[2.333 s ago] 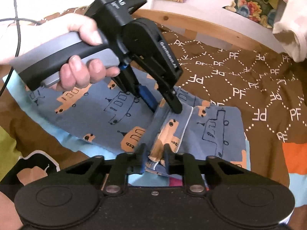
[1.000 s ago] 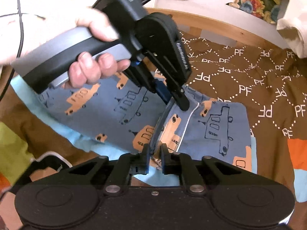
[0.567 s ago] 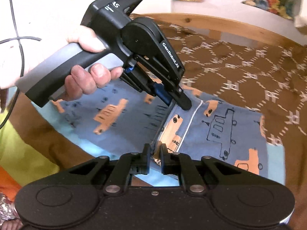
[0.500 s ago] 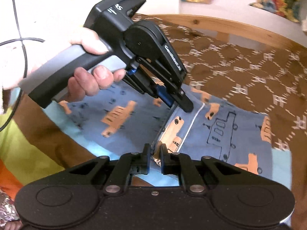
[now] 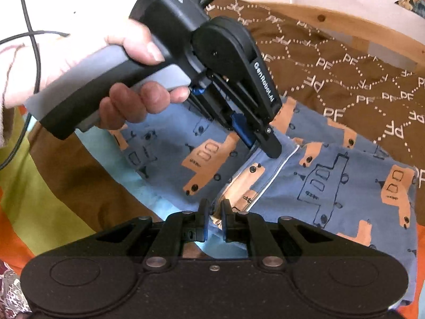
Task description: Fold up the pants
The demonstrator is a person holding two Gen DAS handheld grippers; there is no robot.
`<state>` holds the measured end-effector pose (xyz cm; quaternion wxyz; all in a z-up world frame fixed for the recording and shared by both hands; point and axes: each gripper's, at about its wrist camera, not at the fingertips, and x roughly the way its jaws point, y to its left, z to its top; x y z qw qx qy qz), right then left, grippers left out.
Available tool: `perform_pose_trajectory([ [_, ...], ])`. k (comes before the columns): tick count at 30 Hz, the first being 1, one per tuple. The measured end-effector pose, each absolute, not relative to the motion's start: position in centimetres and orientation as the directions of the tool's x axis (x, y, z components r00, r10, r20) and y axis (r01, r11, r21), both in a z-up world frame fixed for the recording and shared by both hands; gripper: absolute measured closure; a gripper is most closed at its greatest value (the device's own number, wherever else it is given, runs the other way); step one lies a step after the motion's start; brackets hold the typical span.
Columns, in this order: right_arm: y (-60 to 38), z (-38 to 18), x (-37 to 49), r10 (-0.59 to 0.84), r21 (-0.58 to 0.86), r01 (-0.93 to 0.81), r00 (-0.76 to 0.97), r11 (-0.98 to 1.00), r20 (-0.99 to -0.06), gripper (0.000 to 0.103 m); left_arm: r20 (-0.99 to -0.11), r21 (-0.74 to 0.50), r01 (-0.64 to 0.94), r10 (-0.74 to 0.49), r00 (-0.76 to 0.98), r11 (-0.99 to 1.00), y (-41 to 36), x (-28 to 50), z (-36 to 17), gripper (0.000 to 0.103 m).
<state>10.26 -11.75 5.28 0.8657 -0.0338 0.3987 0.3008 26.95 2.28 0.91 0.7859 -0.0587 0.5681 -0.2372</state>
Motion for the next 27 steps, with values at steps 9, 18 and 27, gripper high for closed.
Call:
perform_pose_trajectory([
  [9, -16.1, 7.2, 8.0, 0.412, 0.024, -0.527, 0.634, 0.850, -0.654, 0.039, -0.863, -0.316, 0.291, -0.401, 0.306, 0.903, 3.8, 25.3, 2.4, 0.045],
  [18, -20.6, 5.0, 9.2, 0.211, -0.134, -0.405, 0.699, 0.905, -0.683, 0.024, -0.853, -0.111, 0.269, -0.230, 0.469, 0.957, 2.0, 19.2, 2.2, 0.026],
  [27, -21.2, 4.4, 9.8, 0.206, -0.155, -0.398, 0.725, 0.904, -0.657, 0.002, -0.815, -0.134, 0.136, -0.188, 0.548, 0.982, 3.5, 17.2, 2.7, 0.006],
])
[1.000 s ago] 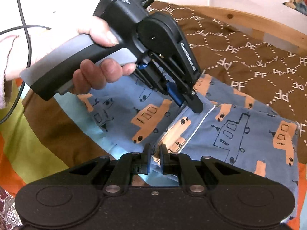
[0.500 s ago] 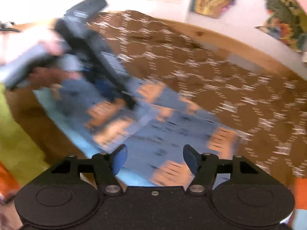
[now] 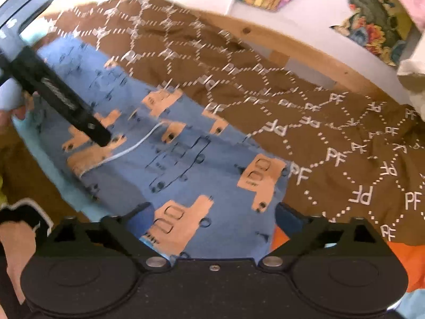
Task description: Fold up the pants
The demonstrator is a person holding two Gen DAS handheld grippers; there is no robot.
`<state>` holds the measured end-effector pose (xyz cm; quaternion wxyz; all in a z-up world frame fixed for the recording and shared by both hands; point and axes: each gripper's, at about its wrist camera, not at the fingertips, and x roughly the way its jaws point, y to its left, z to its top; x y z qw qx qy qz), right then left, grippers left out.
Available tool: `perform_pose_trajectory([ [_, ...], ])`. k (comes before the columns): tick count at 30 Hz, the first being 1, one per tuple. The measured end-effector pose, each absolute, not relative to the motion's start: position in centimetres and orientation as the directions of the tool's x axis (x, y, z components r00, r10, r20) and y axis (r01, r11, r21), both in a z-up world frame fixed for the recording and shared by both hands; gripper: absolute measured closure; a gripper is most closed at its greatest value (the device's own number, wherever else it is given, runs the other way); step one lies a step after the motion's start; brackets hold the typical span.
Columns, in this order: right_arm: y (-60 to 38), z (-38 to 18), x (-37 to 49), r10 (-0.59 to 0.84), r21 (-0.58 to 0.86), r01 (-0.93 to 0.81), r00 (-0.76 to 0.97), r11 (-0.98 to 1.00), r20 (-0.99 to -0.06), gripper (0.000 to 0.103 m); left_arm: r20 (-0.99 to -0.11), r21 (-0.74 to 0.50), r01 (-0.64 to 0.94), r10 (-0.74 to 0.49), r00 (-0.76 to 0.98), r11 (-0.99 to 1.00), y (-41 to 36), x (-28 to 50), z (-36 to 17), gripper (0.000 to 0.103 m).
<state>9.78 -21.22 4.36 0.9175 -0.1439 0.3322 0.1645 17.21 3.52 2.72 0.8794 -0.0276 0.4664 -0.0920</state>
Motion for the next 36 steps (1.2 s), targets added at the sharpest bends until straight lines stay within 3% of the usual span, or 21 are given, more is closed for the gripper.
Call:
perform_pose_trajectory([
  [4, -21.7, 5.1, 9.8, 0.245, -0.120, -0.408, 0.731, 0.905, -0.637, 0.001, -0.741, -0.166, -0.012, -0.117, 0.661, 0.986, 7.6, 13.4, 4.7, 0.008],
  [7, -21.1, 5.3, 9.8, 0.272, -0.136, -0.448, 0.728, 0.884, -0.630, 0.001, -0.684, -0.124, -0.134, 0.013, 0.730, 0.983, 10.4, 10.8, 6.2, 0.024],
  [10, -20.4, 5.3, 9.9, 0.299, -0.132, -0.476, 0.721, 0.870, -0.625, 0.001, -0.666, -0.056, -0.272, 0.167, 0.727, 0.961, 12.6, 10.1, 7.1, 0.029],
  [15, -19.4, 5.3, 9.8, 0.334, -0.097, -0.496, 0.703, 0.863, -0.628, 0.001, -0.673, -0.109, -0.293, 0.146, 0.725, 0.950, 14.3, 11.8, 7.6, 0.034],
  [16, -19.2, 5.3, 9.7, 0.342, -0.094, -0.505, 0.698, 0.858, -0.629, 0.001, -0.678, -0.105, -0.284, 0.140, 0.721, 0.953, 14.2, 12.4, 7.7, 0.041],
  [17, -19.0, 5.3, 9.7, 0.349, -0.095, -0.516, 0.692, 0.851, -0.632, 0.001, -0.685, -0.109, -0.279, 0.131, 0.717, 0.954, 14.3, 13.0, 7.7, 0.061],
  [20, -18.4, 5.3, 9.8, 0.370, -0.104, -0.549, 0.679, 0.829, -0.634, 0.001, -0.707, -0.101, -0.309, 0.150, 0.691, 0.946, 14.2, 13.9, 7.9, 0.078],
  [23, -17.8, 5.5, 10.4, 0.406, -0.096, -0.592, 0.651, 0.800, -0.641, 0.001, -0.694, -0.035, -0.332, 0.216, 0.687, 0.943, 13.5, 13.6, 8.4, 0.079],
  [29, -16.3, 6.1, 11.8, 0.444, -0.109, -0.640, 0.635, 0.761, -0.632, 0.001, -0.575, 0.169, -0.218, 0.275, 0.770, 0.961, 10.7, 12.9, 9.6, 0.080],
  [33, -15.8, 6.2, 12.3, 0.460, -0.073, -0.638, 0.624, 0.766, -0.631, 0.001, -0.613, 0.247, -0.227, 0.334, 0.716, 0.942, 11.2, 14.3, 7.8, 0.078],
  [36, -15.7, 6.0, 12.3, 0.464, -0.063, -0.642, 0.615, 0.764, -0.637, 0.001, -0.642, 0.209, -0.234, 0.314, 0.699, 0.949, 12.6, 14.4, 6.5, 0.071],
])
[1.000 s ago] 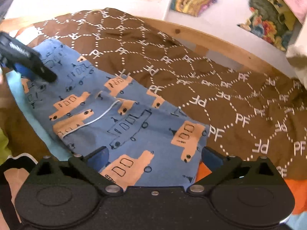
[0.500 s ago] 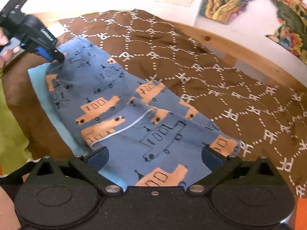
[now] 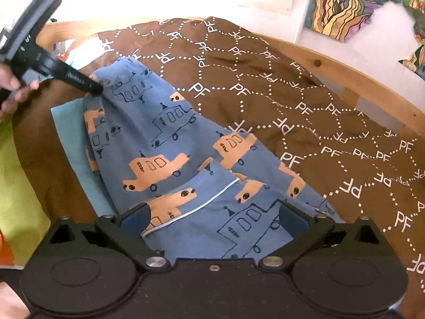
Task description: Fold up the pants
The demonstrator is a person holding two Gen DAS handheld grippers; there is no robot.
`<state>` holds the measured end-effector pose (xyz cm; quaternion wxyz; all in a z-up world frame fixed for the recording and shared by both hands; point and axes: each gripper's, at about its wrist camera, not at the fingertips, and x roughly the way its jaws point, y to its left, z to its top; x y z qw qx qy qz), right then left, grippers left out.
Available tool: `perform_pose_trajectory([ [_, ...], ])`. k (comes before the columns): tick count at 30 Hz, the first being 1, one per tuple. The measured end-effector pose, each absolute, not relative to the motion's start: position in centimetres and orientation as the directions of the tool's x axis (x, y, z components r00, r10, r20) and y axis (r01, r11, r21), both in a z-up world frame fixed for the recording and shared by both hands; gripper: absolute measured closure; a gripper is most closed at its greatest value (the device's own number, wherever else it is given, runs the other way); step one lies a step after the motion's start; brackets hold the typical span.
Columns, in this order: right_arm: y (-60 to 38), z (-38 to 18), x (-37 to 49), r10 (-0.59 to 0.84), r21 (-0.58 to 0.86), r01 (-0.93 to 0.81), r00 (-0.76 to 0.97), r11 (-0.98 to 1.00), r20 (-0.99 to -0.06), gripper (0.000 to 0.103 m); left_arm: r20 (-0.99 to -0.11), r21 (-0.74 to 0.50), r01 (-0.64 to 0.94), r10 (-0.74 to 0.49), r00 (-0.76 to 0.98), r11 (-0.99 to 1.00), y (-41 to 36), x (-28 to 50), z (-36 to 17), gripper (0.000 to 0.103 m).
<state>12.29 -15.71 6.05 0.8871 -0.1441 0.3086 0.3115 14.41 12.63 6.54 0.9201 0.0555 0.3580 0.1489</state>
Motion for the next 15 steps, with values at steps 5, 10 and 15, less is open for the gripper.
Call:
perform_pose_trajectory([
  [5, -16.1, 5.7, 12.3, 0.448, -0.079, -0.640, 0.615, 0.764, -0.649, 0.001, -0.648, 0.107, -0.189, 0.213, 0.731, 0.976, 14.2, 14.8, 6.6, 0.044],
  [10, -16.4, 5.2, 12.7, 0.435, -0.071, -0.628, 0.611, 0.775, -0.661, 0.001, -0.654, -0.070, -0.208, 0.112, 0.748, 0.976, 16.6, 15.5, 6.6, 0.042],
  [15, -16.3, 5.1, 12.6, 0.437, -0.071, -0.633, 0.606, 0.771, -0.664, 0.001, -0.681, -0.126, -0.220, 0.077, 0.728, 0.967, 17.5, 15.8, 6.8, 0.064],
])
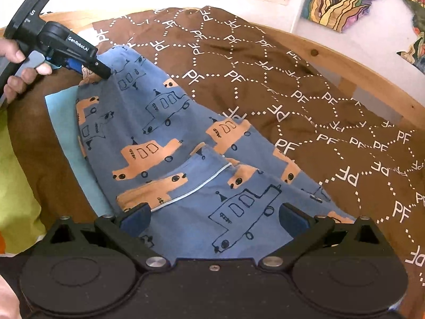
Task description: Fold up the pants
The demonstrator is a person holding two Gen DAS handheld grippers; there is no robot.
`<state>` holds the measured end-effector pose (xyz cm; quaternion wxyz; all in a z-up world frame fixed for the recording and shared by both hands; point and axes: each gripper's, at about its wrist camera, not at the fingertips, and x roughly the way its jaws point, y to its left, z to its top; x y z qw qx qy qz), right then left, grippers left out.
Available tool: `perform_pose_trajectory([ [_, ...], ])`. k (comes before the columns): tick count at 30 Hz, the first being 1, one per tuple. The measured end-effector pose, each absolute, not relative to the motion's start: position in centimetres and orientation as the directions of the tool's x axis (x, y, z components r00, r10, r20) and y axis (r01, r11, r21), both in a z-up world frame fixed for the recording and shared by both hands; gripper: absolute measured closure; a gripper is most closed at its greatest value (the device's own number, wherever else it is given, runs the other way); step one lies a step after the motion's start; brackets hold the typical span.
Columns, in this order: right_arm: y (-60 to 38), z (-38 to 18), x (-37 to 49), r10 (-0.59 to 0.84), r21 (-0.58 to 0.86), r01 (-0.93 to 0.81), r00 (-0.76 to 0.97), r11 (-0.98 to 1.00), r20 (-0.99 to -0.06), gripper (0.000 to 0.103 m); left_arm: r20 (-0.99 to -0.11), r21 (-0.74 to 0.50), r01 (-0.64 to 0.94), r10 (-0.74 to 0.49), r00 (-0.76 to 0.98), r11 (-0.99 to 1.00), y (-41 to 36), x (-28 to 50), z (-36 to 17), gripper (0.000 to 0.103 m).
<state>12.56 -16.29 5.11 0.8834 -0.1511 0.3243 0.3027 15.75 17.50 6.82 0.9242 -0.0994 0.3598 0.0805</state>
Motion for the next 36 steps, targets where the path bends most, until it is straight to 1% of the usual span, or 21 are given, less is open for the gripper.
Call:
perform_pose_trajectory([
  [1, -16.2, 5.0, 12.5, 0.436, -0.073, -0.634, 0.606, 0.770, -0.665, 0.001, -0.690, -0.128, -0.229, 0.080, 0.719, 0.965, 17.5, 15.8, 6.9, 0.071],
  [2, -16.2, 5.0, 12.5, 0.434, -0.077, -0.635, 0.606, 0.768, -0.666, 0.001, -0.697, -0.133, -0.236, 0.079, 0.713, 0.963, 17.5, 15.9, 7.0, 0.080],
  [5, -15.9, 4.8, 12.6, 0.429, -0.090, -0.637, 0.610, 0.766, -0.667, 0.001, -0.693, -0.178, -0.244, 0.054, 0.719, 0.953, 17.3, 15.6, 7.6, 0.084],
  [10, -15.3, 3.8, 12.9, 0.408, -0.117, -0.646, 0.601, 0.754, -0.688, 0.001, -0.644, -0.196, -0.144, -0.016, 0.765, 0.970, 15.2, 14.8, 9.9, 0.085],
  [12, -15.7, 4.1, 12.8, 0.414, -0.108, -0.633, 0.616, 0.766, -0.671, 0.001, -0.619, -0.202, -0.081, -0.063, 0.783, 0.976, 14.2, 14.4, 10.9, 0.085],
  [15, -16.8, 4.8, 13.0, 0.401, -0.103, -0.595, 0.648, 0.797, -0.647, 0.001, -0.589, -0.177, 0.026, -0.127, 0.798, 0.984, 11.8, 14.0, 12.4, 0.085],
  [19, -18.7, 5.2, 13.2, 0.366, -0.084, -0.536, 0.674, 0.840, -0.642, 0.001, -0.565, -0.182, 0.152, -0.230, 0.792, 0.971, 8.5, 13.8, 13.8, 0.085],
  [24, -21.9, 5.9, 12.3, 0.312, -0.089, -0.461, 0.718, 0.883, -0.621, 0.001, -0.553, -0.178, 0.314, -0.358, 0.753, 0.933, 3.6, 14.2, 14.7, 0.085],
  [31, -27.6, 6.7, 10.7, 0.216, -0.160, -0.377, 0.775, 0.912, -0.595, 0.001, -0.579, -0.172, 0.503, -0.500, 0.644, 0.847, -4.0, 15.2, 12.6, 0.085],
  [34, -30.1, 6.6, 10.2, 0.138, -0.189, -0.310, 0.785, 0.932, -0.604, 0.001, -0.619, -0.153, 0.553, -0.516, 0.592, 0.819, -7.6, 15.9, 10.4, 0.085],
  [36, -31.8, 6.4, 9.9, 0.095, -0.192, -0.264, 0.784, 0.945, -0.613, 0.001, -0.659, -0.123, 0.579, -0.502, 0.560, 0.806, -10.0, 16.3, 8.5, 0.084],
])
